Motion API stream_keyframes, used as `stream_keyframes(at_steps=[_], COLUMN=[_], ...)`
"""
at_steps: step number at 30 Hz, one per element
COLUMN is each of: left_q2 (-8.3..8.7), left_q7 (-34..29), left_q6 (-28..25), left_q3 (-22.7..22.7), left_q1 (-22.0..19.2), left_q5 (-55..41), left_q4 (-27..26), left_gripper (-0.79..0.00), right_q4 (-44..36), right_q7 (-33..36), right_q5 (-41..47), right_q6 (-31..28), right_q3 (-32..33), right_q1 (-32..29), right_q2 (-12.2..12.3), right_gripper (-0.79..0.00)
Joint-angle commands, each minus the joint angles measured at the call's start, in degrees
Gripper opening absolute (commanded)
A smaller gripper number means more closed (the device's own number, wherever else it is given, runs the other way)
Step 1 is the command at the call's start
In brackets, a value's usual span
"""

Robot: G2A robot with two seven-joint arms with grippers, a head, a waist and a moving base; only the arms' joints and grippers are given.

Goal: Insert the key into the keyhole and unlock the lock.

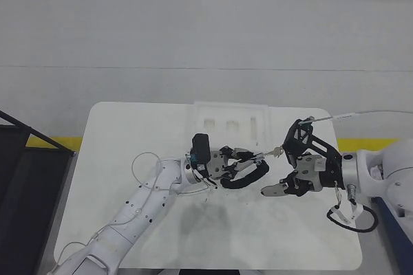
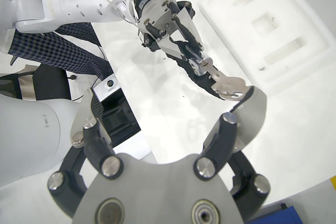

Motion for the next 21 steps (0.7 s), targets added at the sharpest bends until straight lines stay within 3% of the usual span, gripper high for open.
stream_keyframes(at_steps=[1, 21], left_q2=[-0.03, 0.08], left_q7=[0.2, 3.13], left_q6=[0.01, -0.72], left_q3=[0.15, 1.28], left_q1=[-0.13, -0.97], left_q5=[0.2, 2.76], left_q4=[0.11, 1.94], left_gripper=[-0.785, -0.785], right_q4=[0.14, 3.99], right_q7=[0.09, -2.52], right_q5=[0.36, 2.06], right_q6=[-0.11, 0.1], right_q3=[-0.16, -0.44], right_q1=[0.14, 1.06], right_q2=[-0.05, -0.54], right_gripper=[0.0, 0.0])
